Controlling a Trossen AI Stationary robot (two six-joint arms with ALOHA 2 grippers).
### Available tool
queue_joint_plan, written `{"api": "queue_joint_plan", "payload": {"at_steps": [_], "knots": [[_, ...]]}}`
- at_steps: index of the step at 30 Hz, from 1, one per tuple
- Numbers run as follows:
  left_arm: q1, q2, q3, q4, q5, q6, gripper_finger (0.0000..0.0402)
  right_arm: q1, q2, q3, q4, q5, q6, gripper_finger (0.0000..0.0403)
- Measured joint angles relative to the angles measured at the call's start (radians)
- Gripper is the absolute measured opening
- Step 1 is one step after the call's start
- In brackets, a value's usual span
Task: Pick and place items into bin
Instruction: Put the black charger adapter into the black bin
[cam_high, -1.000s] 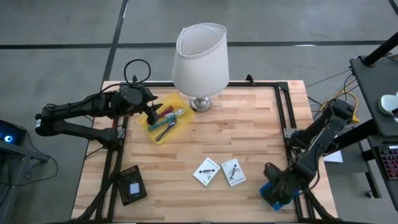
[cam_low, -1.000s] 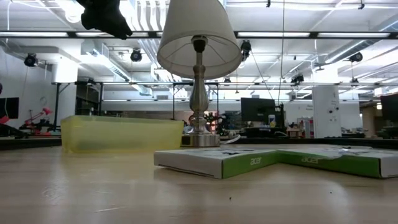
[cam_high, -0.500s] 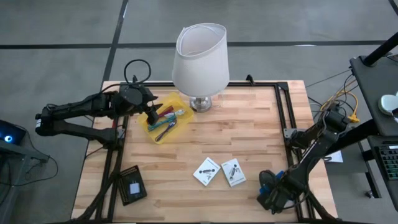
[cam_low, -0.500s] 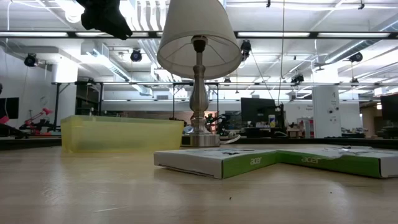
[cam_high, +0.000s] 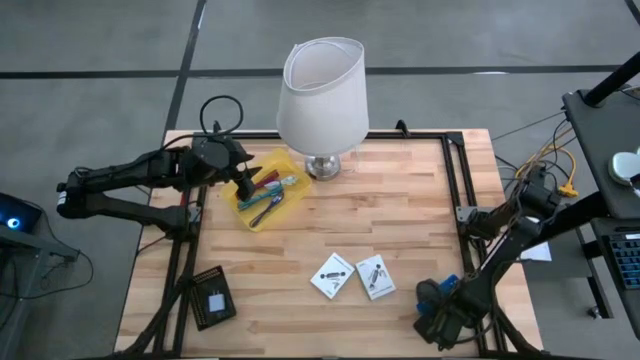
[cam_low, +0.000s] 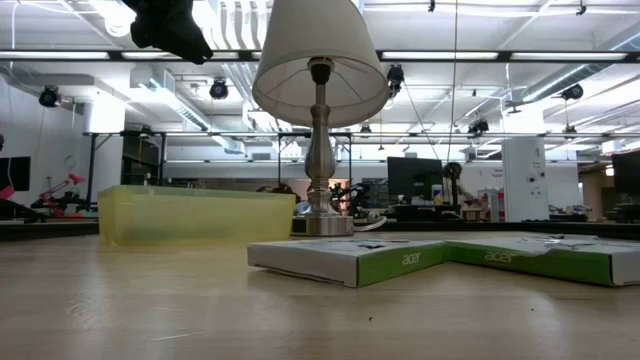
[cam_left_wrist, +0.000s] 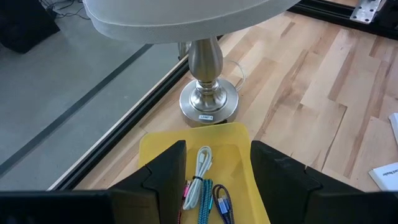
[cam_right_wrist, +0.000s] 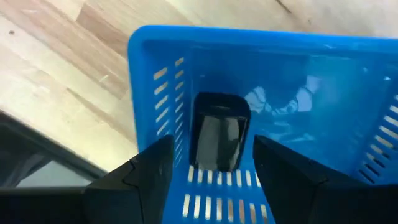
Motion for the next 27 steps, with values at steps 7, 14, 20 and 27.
{"api": "queue_joint_plan", "payload": {"at_steps": [7,14,20,27], "knots": [[0.0,0.0,0.0,0.0,0.0,0.0,0.0164,0.0,0.05,-0.002,0.018,-0.005,-0.014,0.0207],[0.001,0.0,0.0,0.001,0.0,-0.001,0.0164,0.0,0.071,-0.006,0.017,-0.05,-0.066,0.0196],[0.001,0.0,0.0,0.001,0.0,-0.002,0.0164,0.001,0.073,-0.011,0.01,-0.062,-0.079,0.0131],[0.001,0.0,0.0,0.001,0.0,-0.004,0.0164,0.002,0.033,-0.008,0.007,-0.056,-0.076,0.013]]}}
